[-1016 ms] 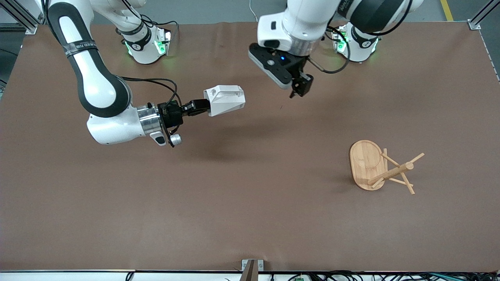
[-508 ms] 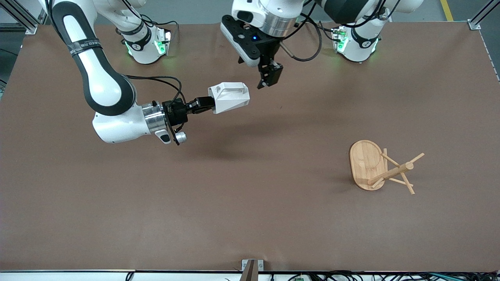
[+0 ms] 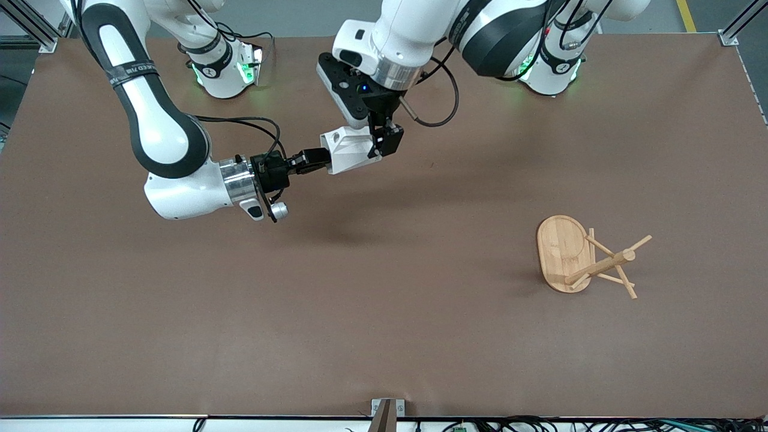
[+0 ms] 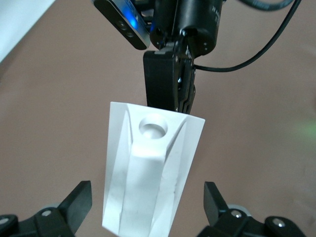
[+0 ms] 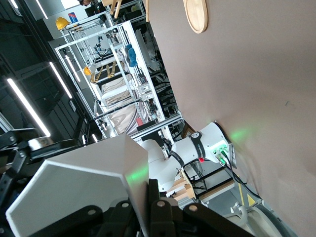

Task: Hang cup on rack
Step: 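Grasp the cup with the left gripper beside the right gripper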

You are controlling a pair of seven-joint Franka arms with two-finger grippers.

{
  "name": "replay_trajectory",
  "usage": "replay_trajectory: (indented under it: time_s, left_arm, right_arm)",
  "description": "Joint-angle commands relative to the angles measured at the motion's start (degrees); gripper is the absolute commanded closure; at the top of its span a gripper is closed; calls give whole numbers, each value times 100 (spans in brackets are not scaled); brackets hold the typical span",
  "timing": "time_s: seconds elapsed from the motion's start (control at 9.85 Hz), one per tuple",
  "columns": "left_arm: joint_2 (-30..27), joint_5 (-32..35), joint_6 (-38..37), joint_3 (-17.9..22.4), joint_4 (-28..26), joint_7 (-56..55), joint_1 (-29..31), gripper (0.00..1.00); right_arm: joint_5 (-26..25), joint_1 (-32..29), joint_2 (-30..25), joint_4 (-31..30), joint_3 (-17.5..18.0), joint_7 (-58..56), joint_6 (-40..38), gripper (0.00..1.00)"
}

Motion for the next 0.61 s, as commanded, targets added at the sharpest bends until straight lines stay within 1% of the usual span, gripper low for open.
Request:
replay_trajectory:
  time_s: [0.0, 0.1, 0.2, 0.3, 0.41, 0.51]
  left_arm:
    - [267, 140, 17, -12, 9, 257, -11, 0]
    - [259, 158, -18, -12, 0, 275, -20, 1]
    - [259, 166, -62, -21, -35, 319, -11, 17]
    - [259, 158, -140, -13, -35, 345, -11, 58]
    - [259, 140, -159, -12, -35, 311, 6, 95]
    - [259, 149, -159, -12, -35, 310, 59, 100]
  right_arm:
    - [154, -32, -151, -183, 44, -61, -15, 100]
    - [154, -32, -160, -209, 61, -61, -15, 100]
    - [163, -40, -169, -218, 96, -61, -15, 100]
    - [154, -40, -169, -218, 96, -61, -15, 100]
    - [154, -40, -178, -245, 96, -61, -6, 100]
    - [154, -49, -178, -245, 96, -61, -15, 100]
